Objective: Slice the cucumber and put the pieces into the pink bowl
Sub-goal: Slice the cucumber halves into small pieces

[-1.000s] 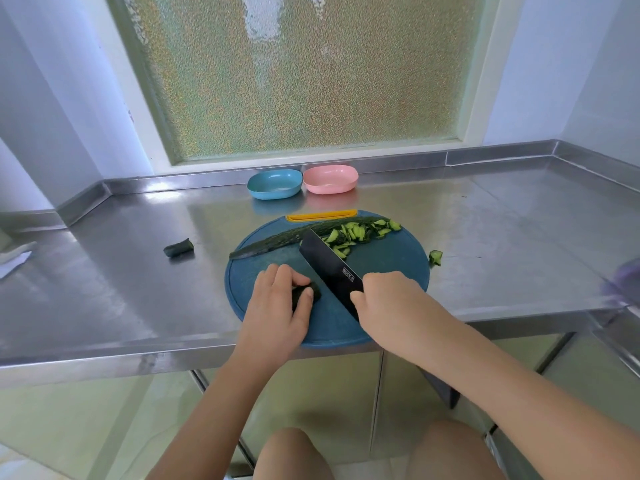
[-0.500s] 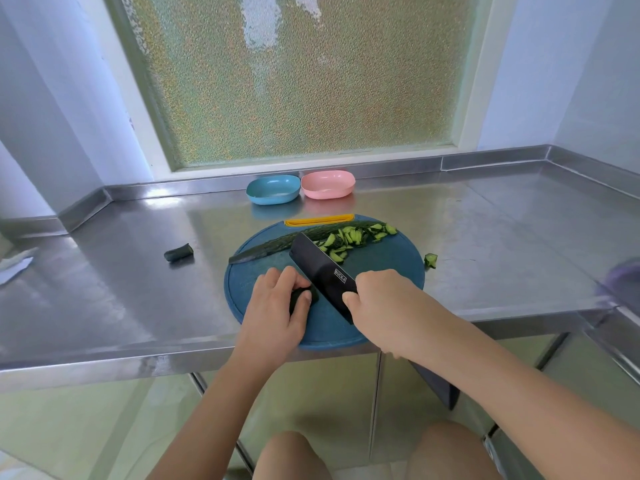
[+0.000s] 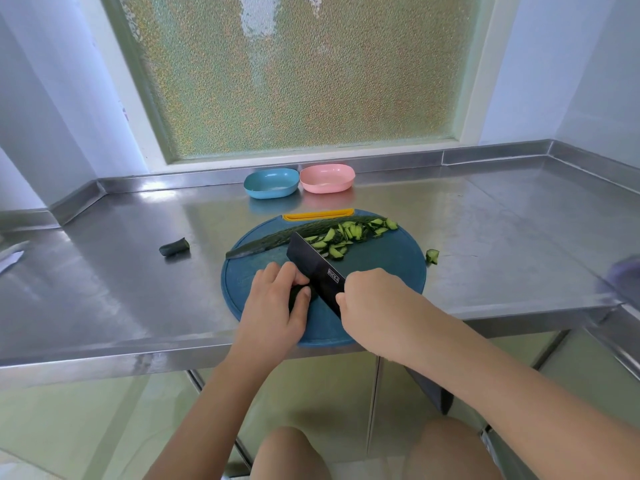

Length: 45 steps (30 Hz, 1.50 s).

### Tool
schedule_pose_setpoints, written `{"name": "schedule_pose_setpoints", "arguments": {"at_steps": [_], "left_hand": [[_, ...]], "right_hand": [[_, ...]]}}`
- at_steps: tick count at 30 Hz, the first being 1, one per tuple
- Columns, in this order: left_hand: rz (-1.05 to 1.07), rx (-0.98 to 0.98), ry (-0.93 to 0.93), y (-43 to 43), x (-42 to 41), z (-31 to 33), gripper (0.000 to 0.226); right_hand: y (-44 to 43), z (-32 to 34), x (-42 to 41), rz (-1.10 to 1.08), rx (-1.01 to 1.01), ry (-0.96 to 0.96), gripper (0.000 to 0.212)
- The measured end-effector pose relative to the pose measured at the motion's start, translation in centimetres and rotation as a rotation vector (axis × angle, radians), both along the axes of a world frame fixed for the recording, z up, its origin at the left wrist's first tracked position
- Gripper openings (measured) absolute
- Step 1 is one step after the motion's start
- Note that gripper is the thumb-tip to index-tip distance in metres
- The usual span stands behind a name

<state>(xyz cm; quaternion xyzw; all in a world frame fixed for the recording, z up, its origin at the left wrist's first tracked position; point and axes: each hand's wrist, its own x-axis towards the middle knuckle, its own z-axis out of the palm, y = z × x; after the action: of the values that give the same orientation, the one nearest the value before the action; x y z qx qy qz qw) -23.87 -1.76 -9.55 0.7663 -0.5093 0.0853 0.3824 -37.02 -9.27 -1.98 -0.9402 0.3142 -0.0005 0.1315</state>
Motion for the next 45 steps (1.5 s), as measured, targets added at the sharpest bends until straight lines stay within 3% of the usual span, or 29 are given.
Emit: {"name": "schedule_pose_setpoints", "arguments": {"at_steps": [9, 13, 18, 29, 34, 40, 45], "left_hand": [[0.017, -0.028, 0.009, 0.0, 0.1, -0.4, 0.004], [-0.003, -0.028, 0.019, 0.1, 0.1, -0.4, 0.015], [0.028, -0.037, 0.036, 0.1, 0.0, -0.4, 0.006], [-0.01, -0.029, 0.025, 0.1, 0.1, -0.2, 0.006], [-0.021, -0.029, 0.015, 0.1, 0.2, -0.2, 0.006], [-0.025, -0.021, 0.009, 0.0, 0.3, -0.1, 0.006], [-0.007, -0.027, 0.018, 0.0, 0.2, -0.1, 0.007]], "right_hand": [[-0.2, -1.9, 0.2, -0.025, 0.035, -0.061, 0.017], [-0.4, -1.3, -0.6, -0.03, 0.069, -0.072, 0.022], [-0.1, -0.1, -0.7, -0.02, 0.043, -0.083, 0.035], [0.4, 0.6, -0.5, -0.013, 0.059, -0.018, 0.012], [0.4, 0.9, -0.3, -0.014, 0.066, -0.006, 0.013], [0.1, 0.6, 0.6, -0.016, 0.114, 0.025, 0.034], [1.0, -1.5, 0.8, -0.017, 0.051, -0.062, 0.008]]}}
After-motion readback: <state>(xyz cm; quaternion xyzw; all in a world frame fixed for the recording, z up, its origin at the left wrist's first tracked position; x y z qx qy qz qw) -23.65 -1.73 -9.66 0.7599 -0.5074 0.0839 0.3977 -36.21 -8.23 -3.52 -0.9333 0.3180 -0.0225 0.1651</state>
